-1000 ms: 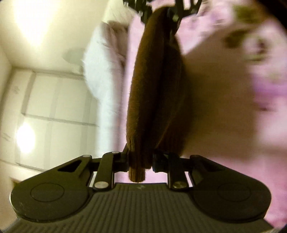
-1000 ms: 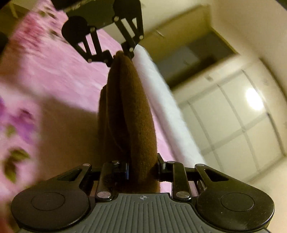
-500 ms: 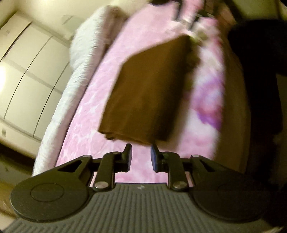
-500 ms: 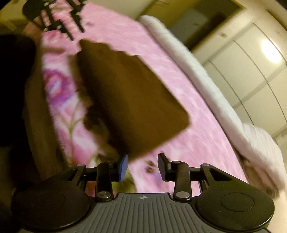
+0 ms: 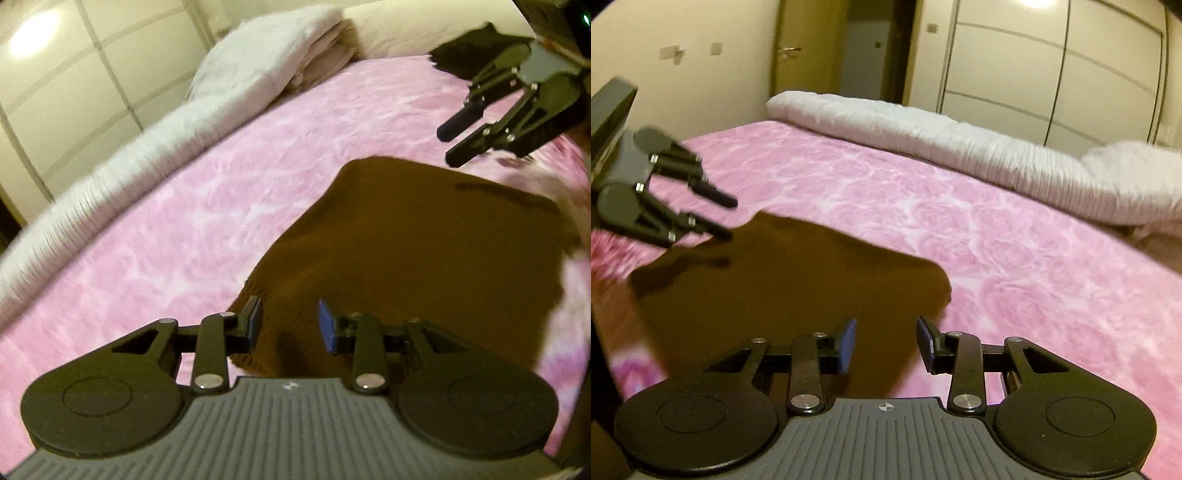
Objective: Fold clothes
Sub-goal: 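Press the folded vest edge with the left gripper while the right gripper smooths it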
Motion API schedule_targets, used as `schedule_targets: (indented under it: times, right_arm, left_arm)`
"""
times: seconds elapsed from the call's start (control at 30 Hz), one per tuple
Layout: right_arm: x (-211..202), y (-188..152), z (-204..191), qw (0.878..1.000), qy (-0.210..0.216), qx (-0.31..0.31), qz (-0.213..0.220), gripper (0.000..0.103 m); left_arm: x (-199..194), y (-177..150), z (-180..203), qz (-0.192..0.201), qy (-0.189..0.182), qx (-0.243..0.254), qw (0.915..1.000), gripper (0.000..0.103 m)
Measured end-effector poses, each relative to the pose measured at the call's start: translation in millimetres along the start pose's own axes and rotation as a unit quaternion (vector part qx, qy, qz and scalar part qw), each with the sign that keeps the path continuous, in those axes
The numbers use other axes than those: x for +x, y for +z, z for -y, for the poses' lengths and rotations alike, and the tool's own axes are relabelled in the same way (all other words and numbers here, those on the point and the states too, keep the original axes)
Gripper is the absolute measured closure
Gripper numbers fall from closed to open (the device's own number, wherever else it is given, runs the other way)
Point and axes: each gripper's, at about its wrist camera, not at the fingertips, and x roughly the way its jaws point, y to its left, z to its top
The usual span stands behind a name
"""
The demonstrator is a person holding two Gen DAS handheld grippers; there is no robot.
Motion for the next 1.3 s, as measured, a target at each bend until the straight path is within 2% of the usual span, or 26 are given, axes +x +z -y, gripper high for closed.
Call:
schedule_targets:
  times: [0.1,0.2,0.37,0.5,0.7,0.97,1.3]
  right_arm:
    - [32,12,28,0.999,0.009,0.043,-0.019,0.066]
    - [64,11,45,0.997,0.006,0.056,-0.050,0.066]
    - [83,10,56,0.996,0.011,0.072,-0.057,0.066]
    - [78,17,50,0.996,-0.009,0.065,-0.063,0.064]
    - [53,27,10,0.994,-0.067,0.014,-0.087,0.064]
    - [19,7,-36,0.992,-0.062,-0.001,-0.109,0.064]
    - [12,-6,-53,0.991,-0.060,-0.005,-0.120,0.063]
  left_arm:
    - [23,-3,-13,-0.013,-0.018,-0.036,0.9991,0.073]
    - [36,-6,-20,-0.019,-0.030,-0.058,0.9977,0.072]
    - [45,-6,-27,-0.016,-0.038,-0.080,0.9960,0.072]
    - [47,-9,-34,-0.009,-0.044,-0.093,0.9946,0.072]
    - [14,-11,-27,0.001,-0.016,-0.100,0.9949,0.072]
    - [-42,-20,8,0.010,-0.007,-0.100,0.9949,0.072]
    - [-40,-39,37,-0.021,-0.013,-0.099,0.9947,0.073]
